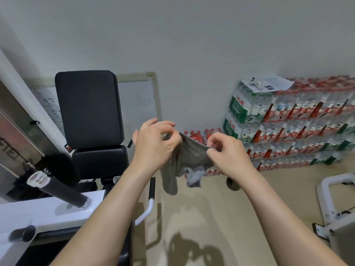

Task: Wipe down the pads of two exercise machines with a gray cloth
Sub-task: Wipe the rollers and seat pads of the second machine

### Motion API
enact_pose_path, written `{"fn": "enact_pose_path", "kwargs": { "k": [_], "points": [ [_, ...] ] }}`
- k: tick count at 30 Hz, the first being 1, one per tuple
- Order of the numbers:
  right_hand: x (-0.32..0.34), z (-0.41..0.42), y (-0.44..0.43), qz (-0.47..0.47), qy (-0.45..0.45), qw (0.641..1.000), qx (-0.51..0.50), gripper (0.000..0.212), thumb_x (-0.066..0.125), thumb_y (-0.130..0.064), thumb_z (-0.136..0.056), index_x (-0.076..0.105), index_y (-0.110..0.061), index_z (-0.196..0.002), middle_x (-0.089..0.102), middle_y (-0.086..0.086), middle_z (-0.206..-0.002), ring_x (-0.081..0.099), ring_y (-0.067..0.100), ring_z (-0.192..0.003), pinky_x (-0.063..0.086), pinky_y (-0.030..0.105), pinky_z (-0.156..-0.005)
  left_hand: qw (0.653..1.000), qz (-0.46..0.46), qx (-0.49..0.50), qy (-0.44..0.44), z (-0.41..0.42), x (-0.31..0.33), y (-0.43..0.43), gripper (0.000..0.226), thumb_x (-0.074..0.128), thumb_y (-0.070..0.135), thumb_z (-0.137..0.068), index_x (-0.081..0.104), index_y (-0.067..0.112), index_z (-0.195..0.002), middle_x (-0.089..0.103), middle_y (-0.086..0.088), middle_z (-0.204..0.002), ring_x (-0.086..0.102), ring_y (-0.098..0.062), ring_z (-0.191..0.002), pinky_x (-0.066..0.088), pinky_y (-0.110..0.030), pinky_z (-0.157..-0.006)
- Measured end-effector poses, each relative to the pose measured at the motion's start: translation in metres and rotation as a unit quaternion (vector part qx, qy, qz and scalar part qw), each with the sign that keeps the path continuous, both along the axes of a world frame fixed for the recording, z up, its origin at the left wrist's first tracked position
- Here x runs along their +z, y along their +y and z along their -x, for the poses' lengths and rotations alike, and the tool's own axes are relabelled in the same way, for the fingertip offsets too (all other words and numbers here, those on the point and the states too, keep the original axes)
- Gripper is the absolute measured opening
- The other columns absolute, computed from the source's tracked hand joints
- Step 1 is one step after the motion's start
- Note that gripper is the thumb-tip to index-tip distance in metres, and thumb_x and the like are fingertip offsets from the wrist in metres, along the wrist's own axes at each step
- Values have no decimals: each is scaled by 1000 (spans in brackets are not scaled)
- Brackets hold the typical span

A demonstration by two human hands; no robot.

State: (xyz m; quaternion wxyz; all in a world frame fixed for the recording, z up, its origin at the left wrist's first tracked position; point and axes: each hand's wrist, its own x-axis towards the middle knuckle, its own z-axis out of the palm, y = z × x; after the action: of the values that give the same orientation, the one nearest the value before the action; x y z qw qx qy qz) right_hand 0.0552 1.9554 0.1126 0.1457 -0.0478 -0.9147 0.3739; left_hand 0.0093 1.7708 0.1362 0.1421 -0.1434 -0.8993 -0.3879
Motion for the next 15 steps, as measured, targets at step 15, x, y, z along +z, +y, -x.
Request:
{"fn": "enact_pose_path", "kwargs": {
  "k": [15],
  "points": [
    [4,6,57,131,-31,988,-80,11,73,-17,-83,78,-16,-93,71,-3,-94,61,10,-93,46,27,-83,958,214,-110,-153,14,-35,-48,53,56,59,-85,41,19,-54,40,4,-50,40,-11,-50,31,-30,-52]
  ]
}}
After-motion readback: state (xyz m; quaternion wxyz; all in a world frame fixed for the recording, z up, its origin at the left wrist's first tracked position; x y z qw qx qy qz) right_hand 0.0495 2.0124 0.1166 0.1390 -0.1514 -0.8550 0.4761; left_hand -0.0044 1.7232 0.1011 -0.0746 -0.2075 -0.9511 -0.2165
